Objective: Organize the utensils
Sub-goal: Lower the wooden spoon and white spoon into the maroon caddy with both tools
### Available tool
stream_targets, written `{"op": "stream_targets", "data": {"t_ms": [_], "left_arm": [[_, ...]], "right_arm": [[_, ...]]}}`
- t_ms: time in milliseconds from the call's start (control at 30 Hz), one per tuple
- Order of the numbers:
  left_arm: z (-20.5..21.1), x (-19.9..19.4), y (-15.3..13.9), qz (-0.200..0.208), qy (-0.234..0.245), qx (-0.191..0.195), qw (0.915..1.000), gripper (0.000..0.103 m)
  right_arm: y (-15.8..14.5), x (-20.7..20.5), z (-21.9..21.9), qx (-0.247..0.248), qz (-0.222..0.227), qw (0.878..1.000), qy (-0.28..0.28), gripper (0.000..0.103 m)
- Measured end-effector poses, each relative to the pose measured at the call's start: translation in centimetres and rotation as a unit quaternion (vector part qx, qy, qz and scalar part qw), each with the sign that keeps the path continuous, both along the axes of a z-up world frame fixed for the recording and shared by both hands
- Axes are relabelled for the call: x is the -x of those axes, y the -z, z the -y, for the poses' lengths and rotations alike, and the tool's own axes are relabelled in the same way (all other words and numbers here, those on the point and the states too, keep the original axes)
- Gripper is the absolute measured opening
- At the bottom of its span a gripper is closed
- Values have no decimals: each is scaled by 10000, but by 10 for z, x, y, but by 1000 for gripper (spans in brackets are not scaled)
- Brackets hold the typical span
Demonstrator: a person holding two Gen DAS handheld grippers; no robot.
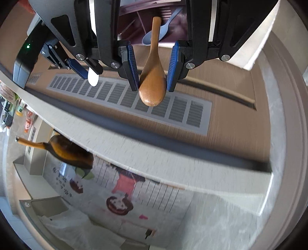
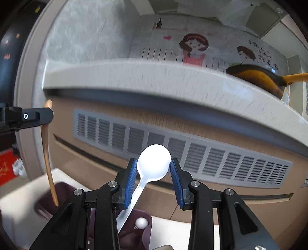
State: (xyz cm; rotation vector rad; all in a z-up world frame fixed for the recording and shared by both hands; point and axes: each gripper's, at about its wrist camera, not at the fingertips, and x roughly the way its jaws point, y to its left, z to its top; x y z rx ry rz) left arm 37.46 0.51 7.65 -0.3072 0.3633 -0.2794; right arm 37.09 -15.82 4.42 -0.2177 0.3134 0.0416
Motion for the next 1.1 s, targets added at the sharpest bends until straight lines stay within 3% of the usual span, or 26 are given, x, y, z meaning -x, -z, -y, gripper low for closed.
{"op": "stream_targets", "data": {"t_ms": [233,333,433,467,633,767,967,1100], "left_arm": [[8,-13,25,-278,6,-109,9996,31],[9,-15,33,-482,72,-110,9987,32],[7,-12,38,-663,384,-6,9971,41],[6,-9,38,-687,423,-3,9967,48],[-2,26,30,-727,254,-200,9968,52],[-12,60,37,-997,30,-350,9944,52],[-29,118,76,-1589,-42,-476,9861,52],[-37,150,100,-1935,-13,-366,9804,52]], "right_arm": [[20,-12,0,4,-357,9993,-62,34],[29,-15,5,-248,-1039,9929,-515,35],[24,-2,18,-616,-1236,9880,-687,43],[21,3,23,-698,-1250,9874,-675,45],[3,47,51,-1045,-1327,9840,-572,47],[10,93,53,-828,-1640,9809,-638,47],[31,166,43,-386,-1843,9800,-645,47],[55,192,47,-664,-2213,9710,-620,47]]}}
